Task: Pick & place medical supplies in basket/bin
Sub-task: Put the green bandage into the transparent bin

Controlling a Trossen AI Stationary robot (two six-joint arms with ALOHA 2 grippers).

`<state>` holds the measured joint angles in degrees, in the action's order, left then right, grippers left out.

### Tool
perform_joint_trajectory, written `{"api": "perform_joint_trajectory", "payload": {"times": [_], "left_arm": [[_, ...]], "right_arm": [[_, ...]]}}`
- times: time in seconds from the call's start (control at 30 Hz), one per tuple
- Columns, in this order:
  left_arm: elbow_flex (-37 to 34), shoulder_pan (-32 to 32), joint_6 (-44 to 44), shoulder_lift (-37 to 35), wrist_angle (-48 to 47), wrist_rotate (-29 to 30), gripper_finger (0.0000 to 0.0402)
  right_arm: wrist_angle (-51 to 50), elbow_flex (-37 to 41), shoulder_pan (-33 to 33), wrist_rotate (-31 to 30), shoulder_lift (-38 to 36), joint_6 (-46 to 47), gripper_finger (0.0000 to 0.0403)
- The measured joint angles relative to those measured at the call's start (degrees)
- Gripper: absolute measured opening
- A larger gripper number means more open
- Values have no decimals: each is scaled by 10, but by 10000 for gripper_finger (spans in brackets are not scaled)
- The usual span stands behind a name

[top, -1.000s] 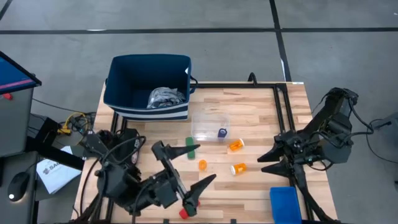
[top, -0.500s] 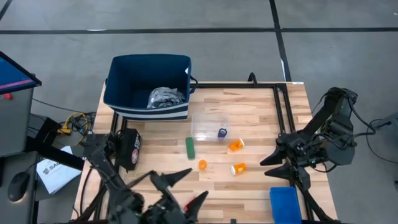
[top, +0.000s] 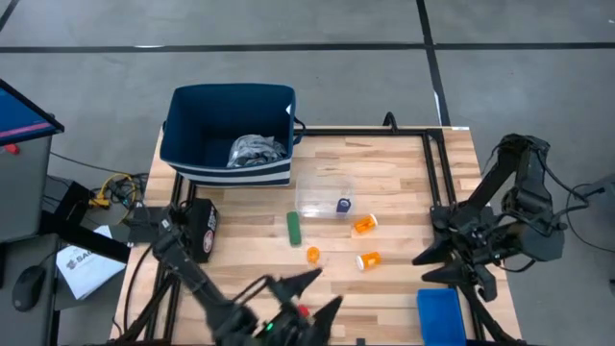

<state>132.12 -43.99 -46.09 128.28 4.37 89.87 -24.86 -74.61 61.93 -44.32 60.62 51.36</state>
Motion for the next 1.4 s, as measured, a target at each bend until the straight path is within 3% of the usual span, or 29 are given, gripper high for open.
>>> {"api": "perform_joint_trajectory", "payload": {"times": [0.37,0.43,0.53,0.67,0.8,1.0,1.17,1.3,1.4], "left_arm": [[-175,151,46,-137,-6,-15,377],[-211,167,81,-174,-6,-60,377],[-256,185,196,-236,-35,-187,377],[-275,204,334,-284,-146,-331,376],[-277,190,384,-285,-337,-327,377],[-277,131,681,-274,-624,-324,377],[-278,88,818,-236,-788,-411,379],[-279,59,891,-191,-855,-474,379],[-278,44,905,-161,-847,-483,379]], "right_arm": [[50,0,3,-10,0,-38,205],[52,0,3,-20,0,-38,205],[53,0,3,-23,0,-38,205],[57,0,3,-39,0,-38,205],[58,0,3,-55,0,-38,205],[58,0,3,-73,0,-35,205],[61,0,3,-81,0,-33,205],[61,0,3,-83,0,-29,205],[61,0,3,-85,0,-29,205]]}}
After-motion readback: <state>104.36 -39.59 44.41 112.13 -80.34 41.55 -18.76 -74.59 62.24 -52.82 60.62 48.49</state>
